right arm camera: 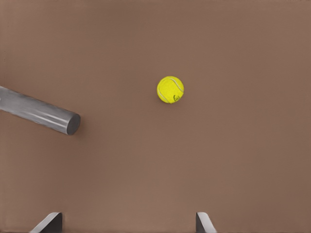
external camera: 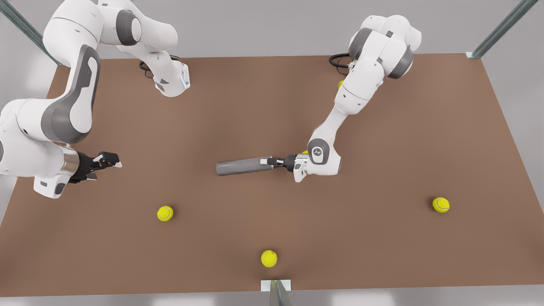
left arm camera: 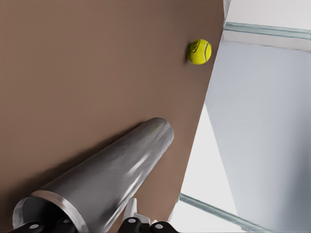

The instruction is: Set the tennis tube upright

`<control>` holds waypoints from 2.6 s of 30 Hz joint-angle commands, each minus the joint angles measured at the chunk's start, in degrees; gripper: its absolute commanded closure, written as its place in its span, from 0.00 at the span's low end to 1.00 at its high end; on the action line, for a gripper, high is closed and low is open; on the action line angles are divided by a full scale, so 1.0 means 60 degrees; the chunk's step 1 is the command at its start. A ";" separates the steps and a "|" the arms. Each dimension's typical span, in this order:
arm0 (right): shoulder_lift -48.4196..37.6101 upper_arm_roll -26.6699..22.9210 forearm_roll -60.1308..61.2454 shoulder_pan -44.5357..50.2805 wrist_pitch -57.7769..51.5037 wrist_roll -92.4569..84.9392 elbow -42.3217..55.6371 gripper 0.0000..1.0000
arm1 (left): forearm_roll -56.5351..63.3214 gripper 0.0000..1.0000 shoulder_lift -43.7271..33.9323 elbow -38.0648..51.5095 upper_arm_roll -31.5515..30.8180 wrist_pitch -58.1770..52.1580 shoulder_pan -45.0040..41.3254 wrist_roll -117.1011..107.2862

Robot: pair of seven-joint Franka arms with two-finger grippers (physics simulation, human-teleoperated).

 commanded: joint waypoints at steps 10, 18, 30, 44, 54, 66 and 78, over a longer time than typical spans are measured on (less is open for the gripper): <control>-0.0001 -0.0016 0.0707 -0.0428 -0.0029 -0.0018 0.0000 0.00 | 0.0069 0.63 -0.0074 0.0107 0.0000 -0.0001 -0.0073 -0.0301; -0.0001 -0.0001 0.0722 -0.0355 -0.0131 -0.0018 0.0000 0.00 | 0.0362 0.63 -0.0250 0.0107 0.0015 -0.0001 -0.0073 -0.0652; -0.0001 -0.0001 0.0707 -0.0325 -0.0131 -0.0092 0.0000 0.00 | 0.0670 0.75 -0.0265 0.0239 0.0000 -0.0015 -0.0088 -0.1063; -0.0001 -0.0001 0.0707 -0.0325 -0.0190 -0.0092 0.0000 0.00 | 0.1065 0.79 -0.0675 0.0210 0.0102 0.0014 -0.0088 -0.1341; -0.0001 -0.0001 0.0693 -0.0369 -0.0190 -0.0106 0.0000 0.00 | 0.1783 0.79 -0.1289 0.0151 0.0454 0.0073 -0.0088 -0.1985; -0.0001 -0.0001 0.0634 -0.0252 -0.0263 -0.0282 0.0000 0.00 | 0.5386 0.79 -0.2945 0.0180 0.0952 0.0029 -0.0059 -0.5926; -0.0001 -0.0001 0.0414 -0.0238 -0.0263 -0.0883 0.0000 0.00 | 1.0103 0.79 -0.4410 0.0209 0.2314 -0.0425 -0.0059 -0.7376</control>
